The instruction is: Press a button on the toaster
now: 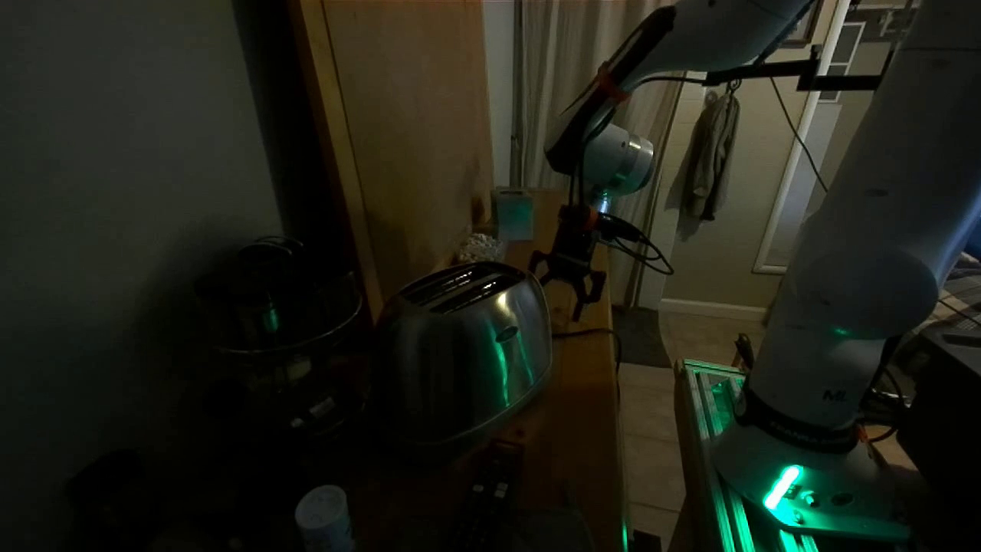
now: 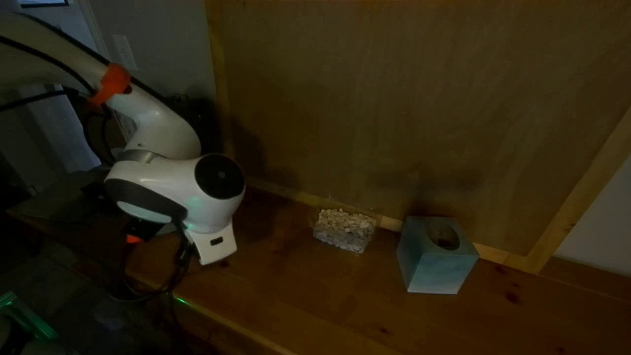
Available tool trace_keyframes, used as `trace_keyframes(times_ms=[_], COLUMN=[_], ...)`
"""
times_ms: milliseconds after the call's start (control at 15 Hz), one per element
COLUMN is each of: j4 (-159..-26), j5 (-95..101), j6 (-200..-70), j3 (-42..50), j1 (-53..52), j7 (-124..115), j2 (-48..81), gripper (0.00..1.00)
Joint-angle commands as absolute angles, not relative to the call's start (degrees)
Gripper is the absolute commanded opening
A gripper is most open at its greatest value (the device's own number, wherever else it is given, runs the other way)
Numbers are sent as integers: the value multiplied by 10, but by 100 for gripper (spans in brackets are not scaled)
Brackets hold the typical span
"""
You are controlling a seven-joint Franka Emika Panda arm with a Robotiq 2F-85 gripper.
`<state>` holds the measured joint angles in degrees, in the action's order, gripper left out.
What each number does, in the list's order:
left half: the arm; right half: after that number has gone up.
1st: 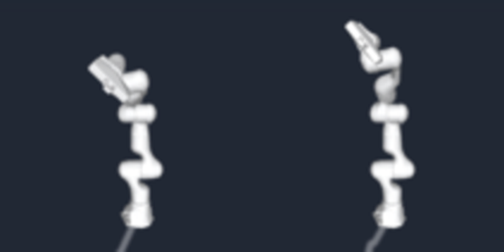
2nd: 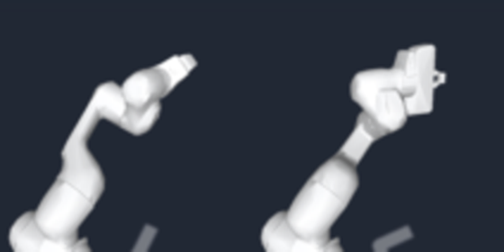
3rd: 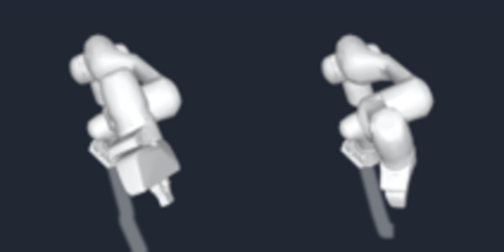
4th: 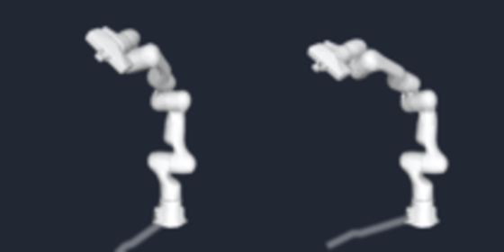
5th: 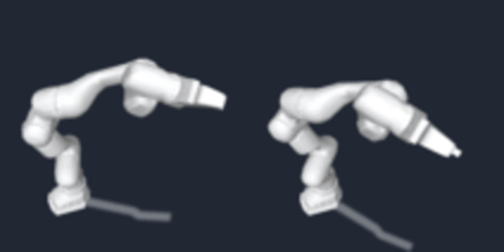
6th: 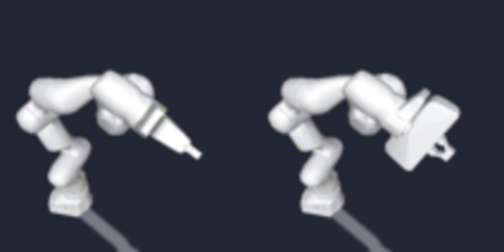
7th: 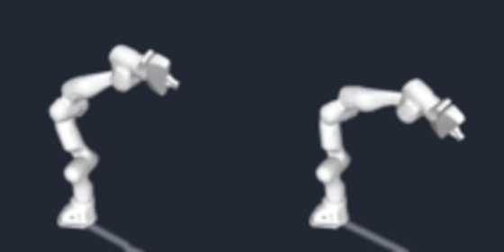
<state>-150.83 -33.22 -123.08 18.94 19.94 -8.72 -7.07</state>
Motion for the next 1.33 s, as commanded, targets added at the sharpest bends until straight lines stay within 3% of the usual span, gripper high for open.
trace_keyframes(times_ms=[0,800,1267], j4=[-1547,-1558,-1566], j5=[-223,45,24], j6=[-1292,-1290,-1295], j3=[162,17,29], j1=[199,183,94], j7=[-152,-201,-66], j2=[-161,-352,-431], gripper=[100,100,100])
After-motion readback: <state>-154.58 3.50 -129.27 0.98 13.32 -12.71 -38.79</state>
